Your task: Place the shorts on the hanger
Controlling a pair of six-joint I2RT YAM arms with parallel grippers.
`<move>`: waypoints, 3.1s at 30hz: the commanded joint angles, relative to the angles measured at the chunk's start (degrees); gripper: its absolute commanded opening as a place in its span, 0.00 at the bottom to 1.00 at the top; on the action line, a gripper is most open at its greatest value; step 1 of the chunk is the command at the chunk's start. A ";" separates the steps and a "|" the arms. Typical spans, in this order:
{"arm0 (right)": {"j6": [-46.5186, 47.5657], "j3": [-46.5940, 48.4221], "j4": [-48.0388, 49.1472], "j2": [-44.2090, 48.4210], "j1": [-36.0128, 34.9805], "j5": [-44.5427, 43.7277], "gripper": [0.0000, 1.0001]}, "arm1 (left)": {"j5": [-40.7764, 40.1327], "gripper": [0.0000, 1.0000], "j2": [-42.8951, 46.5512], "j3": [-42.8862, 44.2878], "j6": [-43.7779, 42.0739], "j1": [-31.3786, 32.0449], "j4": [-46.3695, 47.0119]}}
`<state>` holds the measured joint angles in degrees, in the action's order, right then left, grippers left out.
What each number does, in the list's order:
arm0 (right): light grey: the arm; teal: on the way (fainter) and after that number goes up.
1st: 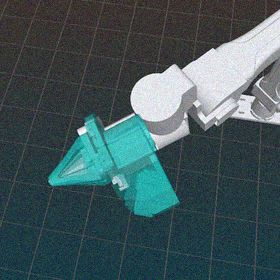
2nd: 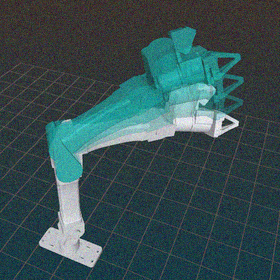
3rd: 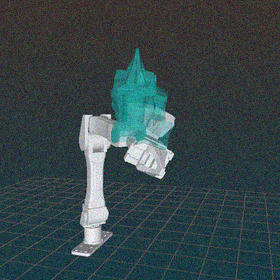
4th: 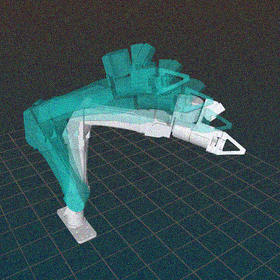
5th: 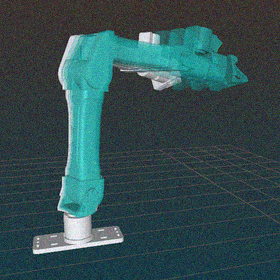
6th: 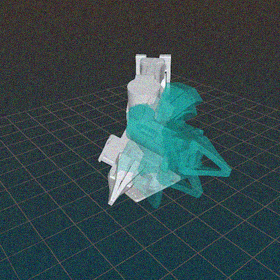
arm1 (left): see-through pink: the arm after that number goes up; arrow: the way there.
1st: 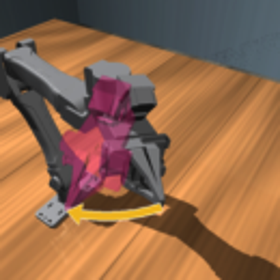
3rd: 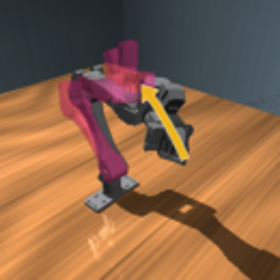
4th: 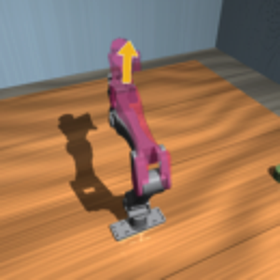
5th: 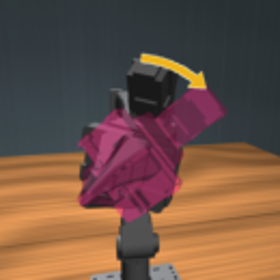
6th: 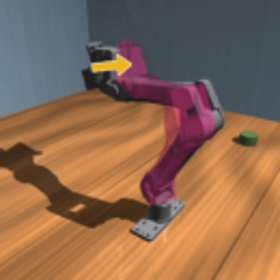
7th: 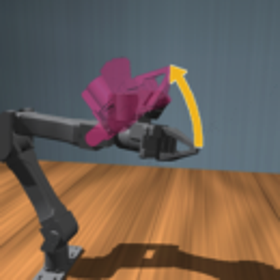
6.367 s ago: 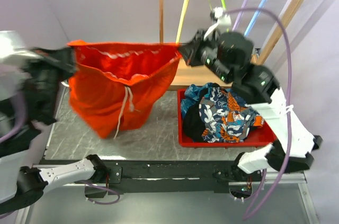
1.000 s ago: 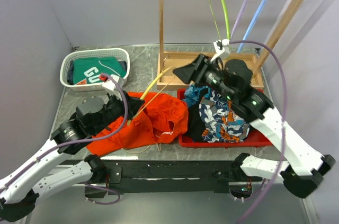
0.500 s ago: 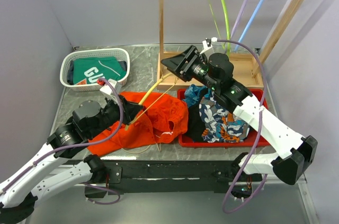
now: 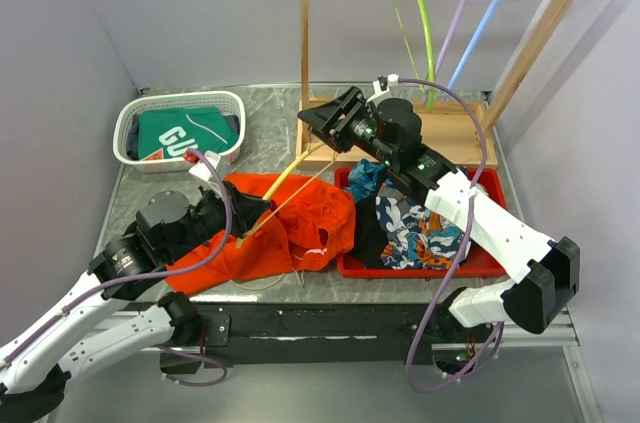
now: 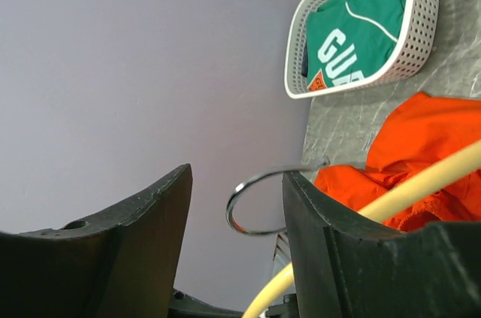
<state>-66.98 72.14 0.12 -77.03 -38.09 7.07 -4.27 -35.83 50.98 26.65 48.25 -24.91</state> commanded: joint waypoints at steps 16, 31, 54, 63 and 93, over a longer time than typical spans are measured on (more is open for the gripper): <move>2.56 3.52 -4.15 4.26 -7.07 -18.11 0.00 | -6.53 0.39 -9.51 8.60 -0.37 0.18 -7.43; -1.75 17.85 -22.79 -1.27 -13.86 -25.35 0.00 | -19.53 0.57 -16.64 13.18 -3.63 2.90 -12.01; 29.00 -5.15 -17.69 14.80 -15.61 -23.86 0.71 | -21.49 0.01 -9.17 13.27 3.39 7.30 -20.34; 37.01 -15.79 -26.22 14.55 -27.38 -31.85 0.65 | -4.37 0.01 -3.37 16.52 8.93 7.30 -29.93; 24.97 -7.45 -42.84 0.92 -28.45 -46.54 0.09 | 23.87 0.01 7.36 22.32 12.89 7.30 -40.04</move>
<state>-41.32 63.55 -43.83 -79.64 -67.59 -38.28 15.42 -29.71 69.95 39.24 55.48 -66.17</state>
